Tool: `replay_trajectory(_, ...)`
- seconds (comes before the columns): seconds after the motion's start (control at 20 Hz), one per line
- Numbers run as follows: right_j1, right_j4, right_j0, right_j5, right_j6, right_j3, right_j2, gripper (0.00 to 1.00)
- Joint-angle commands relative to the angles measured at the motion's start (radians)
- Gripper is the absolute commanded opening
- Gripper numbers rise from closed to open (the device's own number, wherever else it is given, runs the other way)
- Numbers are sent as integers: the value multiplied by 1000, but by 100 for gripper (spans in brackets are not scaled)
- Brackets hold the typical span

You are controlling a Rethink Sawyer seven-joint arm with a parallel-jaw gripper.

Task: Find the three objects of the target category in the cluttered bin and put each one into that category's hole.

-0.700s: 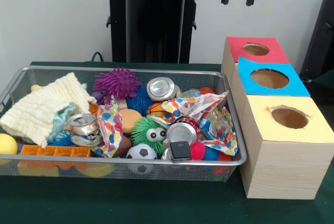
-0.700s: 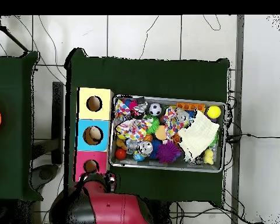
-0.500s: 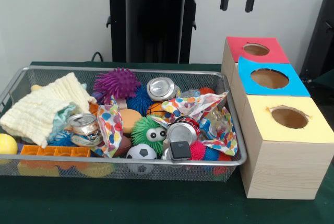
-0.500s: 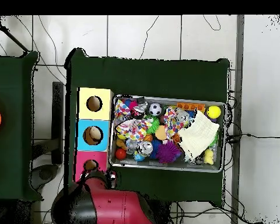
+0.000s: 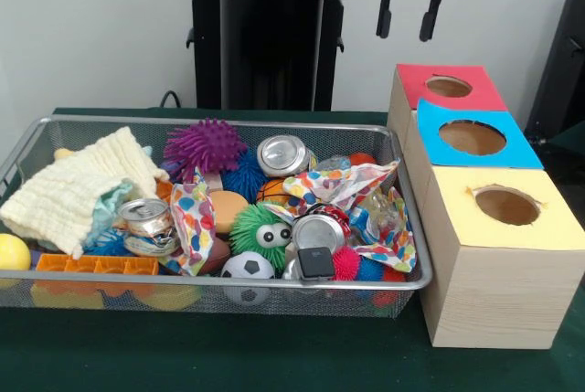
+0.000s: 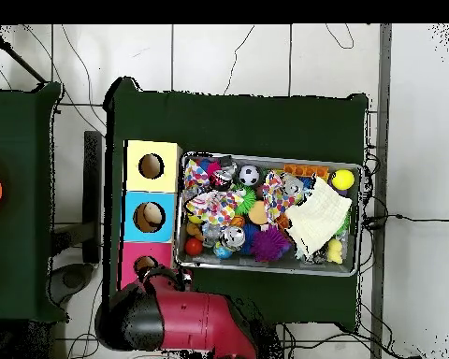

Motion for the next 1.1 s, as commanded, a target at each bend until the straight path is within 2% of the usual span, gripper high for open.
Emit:
replay_trajectory(0.05, 94, 60, -47, -112, 224, -76, 27, 100)
replay_trajectory(0.35, 129, 105, -91, -149, 217, -93, 51, 100)
replay_trajectory(0.6, 205, 118, -120, -259, 221, -98, 70, 100)
replay_trajectory(0.95, 258, 155, -126, -319, 238, -116, 81, 100)
replay_trajectory(1.1, 250, 174, -112, -328, 246, -106, 83, 100)
